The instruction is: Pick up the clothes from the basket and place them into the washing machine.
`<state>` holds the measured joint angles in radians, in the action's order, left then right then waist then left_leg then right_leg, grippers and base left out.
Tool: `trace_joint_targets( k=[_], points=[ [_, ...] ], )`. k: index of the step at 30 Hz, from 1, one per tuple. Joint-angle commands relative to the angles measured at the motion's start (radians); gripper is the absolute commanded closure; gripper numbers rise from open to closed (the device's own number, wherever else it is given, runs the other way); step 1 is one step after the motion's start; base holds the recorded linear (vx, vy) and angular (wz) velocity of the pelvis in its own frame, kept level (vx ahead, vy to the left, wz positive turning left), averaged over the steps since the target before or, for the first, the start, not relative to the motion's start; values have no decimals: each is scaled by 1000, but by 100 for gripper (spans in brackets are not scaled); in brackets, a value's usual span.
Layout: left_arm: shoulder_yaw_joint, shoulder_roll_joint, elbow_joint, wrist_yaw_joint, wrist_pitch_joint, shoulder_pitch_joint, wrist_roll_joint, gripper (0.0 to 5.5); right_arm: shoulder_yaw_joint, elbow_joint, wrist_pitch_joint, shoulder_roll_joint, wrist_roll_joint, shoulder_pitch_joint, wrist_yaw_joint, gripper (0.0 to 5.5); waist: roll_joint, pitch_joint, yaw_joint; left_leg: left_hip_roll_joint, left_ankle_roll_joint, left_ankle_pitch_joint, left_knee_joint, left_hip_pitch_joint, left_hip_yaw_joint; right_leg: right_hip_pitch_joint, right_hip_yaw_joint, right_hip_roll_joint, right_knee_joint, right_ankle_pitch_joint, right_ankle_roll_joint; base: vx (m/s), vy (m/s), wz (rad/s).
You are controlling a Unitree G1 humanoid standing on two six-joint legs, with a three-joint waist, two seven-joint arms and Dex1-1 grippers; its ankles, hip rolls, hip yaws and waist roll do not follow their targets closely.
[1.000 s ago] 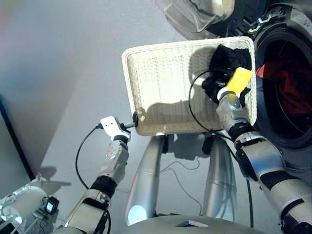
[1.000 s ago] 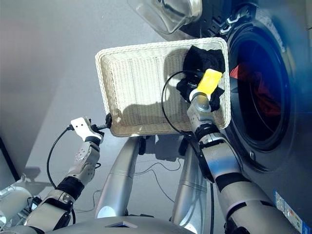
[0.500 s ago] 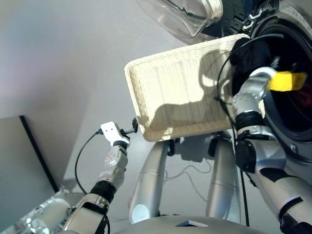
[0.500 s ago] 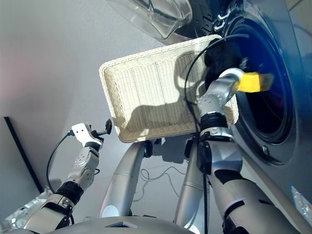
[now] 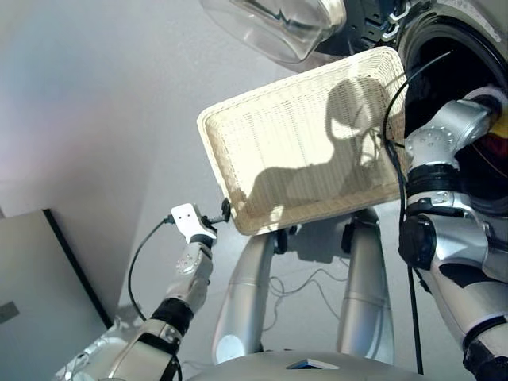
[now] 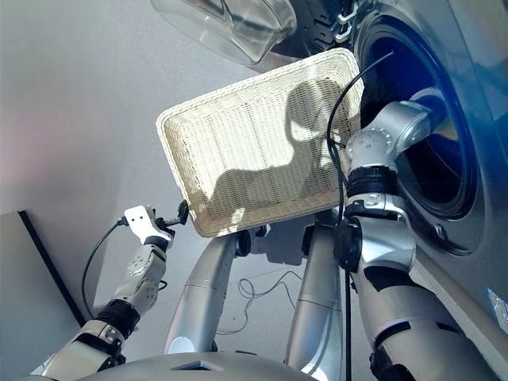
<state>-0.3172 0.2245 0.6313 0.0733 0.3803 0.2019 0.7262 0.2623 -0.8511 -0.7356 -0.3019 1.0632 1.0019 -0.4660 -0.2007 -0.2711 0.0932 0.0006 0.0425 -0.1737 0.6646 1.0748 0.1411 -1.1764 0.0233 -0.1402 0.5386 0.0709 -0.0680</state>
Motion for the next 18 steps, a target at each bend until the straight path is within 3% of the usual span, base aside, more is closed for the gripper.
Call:
trace_joint_targets(
  k=[1, 2, 3, 5, 12, 18],
  points=[
    [32, 35, 7, 18, 50, -35, -9, 0, -103, -8, 29, -23, -55, -10, 46, 0, -12, 58, 3, -18, -12, 57, -128, 5, -46, 33, -81, 25, 42, -111, 32, 0, 0, 0],
    [33, 35, 7, 19, 50, -37, -10, 0, -105, -11, 30, -23, -50, -10, 51, 0, -12, 59, 1, -18, -12, 58, -129, 5, -46, 33, -81, 25, 41, -110, 32, 0, 0, 0],
    [44, 45, 18, 23, 44, -38, -14, 0, -145, -91, 91, -15, -68, -23, 59, 0, -1, 61, 4, -13, -15, 60, -133, 2, -47, 38, -86, 23, 33, -105, 34, 0, 0, 0],
    [57, 48, 25, 28, 40, -35, -21, 0, -200, -102, 140, 1, -93, -43, 87, 0, 11, 61, -1, -10, -15, 61, -137, 0, -45, 42, -89, 27, 25, -99, 36, 0, 0, 0],
    [62, 37, 3, 36, 44, -43, -21, 0, -165, -74, 113, 73, -39, -83, 89, 0, 16, 57, -10, -11, -17, 61, -138, 8, -52, 38, -88, 27, 30, -103, 38, 0, 0, 0],
    [66, 59, -27, 40, 45, -69, -20, 0, -144, -116, 118, 18, -43, 0, 43, 0, -14, 48, 19, -17, -14, 57, -105, 48, -55, -8, -81, 28, 82, -127, 46, 0, 0, 0]
  ],
)
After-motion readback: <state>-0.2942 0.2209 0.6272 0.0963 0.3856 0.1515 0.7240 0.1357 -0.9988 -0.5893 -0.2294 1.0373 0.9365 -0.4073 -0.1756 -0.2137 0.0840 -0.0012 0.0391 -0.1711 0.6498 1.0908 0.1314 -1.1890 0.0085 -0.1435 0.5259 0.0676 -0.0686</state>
